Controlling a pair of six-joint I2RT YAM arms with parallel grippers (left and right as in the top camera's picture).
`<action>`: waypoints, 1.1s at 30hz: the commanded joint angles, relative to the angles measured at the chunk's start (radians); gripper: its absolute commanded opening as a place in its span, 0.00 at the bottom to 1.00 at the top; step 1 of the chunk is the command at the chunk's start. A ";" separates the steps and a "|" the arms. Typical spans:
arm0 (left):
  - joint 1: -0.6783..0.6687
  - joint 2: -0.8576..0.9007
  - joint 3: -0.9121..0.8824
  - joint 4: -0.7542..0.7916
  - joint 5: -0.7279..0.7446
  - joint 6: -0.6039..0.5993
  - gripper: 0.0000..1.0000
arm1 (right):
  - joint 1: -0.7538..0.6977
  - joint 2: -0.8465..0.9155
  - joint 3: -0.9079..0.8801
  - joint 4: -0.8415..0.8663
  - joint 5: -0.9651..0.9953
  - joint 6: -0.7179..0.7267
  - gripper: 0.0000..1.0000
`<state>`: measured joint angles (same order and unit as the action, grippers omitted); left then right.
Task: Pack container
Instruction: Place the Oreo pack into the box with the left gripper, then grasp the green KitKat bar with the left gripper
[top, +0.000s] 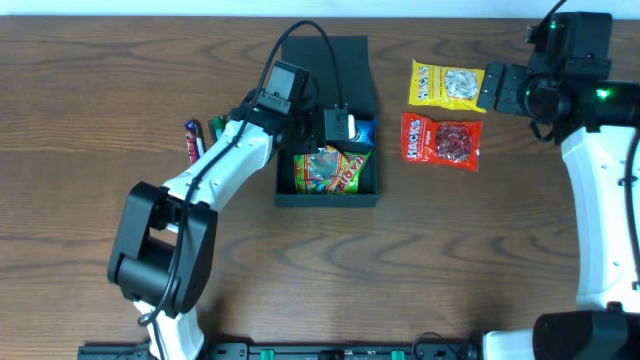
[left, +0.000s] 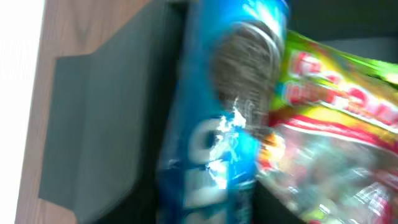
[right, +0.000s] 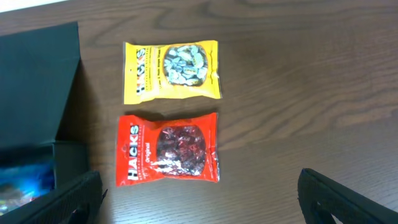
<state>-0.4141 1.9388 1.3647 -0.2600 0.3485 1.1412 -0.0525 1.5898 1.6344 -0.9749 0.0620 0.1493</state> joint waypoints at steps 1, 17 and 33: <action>0.002 0.019 0.001 0.081 -0.075 -0.153 0.95 | -0.009 0.006 -0.003 -0.009 0.009 0.011 0.99; 0.018 -0.138 0.002 0.142 -0.732 -0.909 0.95 | -0.009 0.006 -0.003 -0.009 -0.022 0.011 0.99; 0.193 -0.106 -0.026 -0.343 -0.507 -1.496 0.88 | -0.008 0.016 -0.011 -0.012 -0.029 0.011 0.99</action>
<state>-0.2363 1.7912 1.3647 -0.5823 -0.2333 -0.2375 -0.0528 1.5909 1.6341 -0.9833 0.0406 0.1493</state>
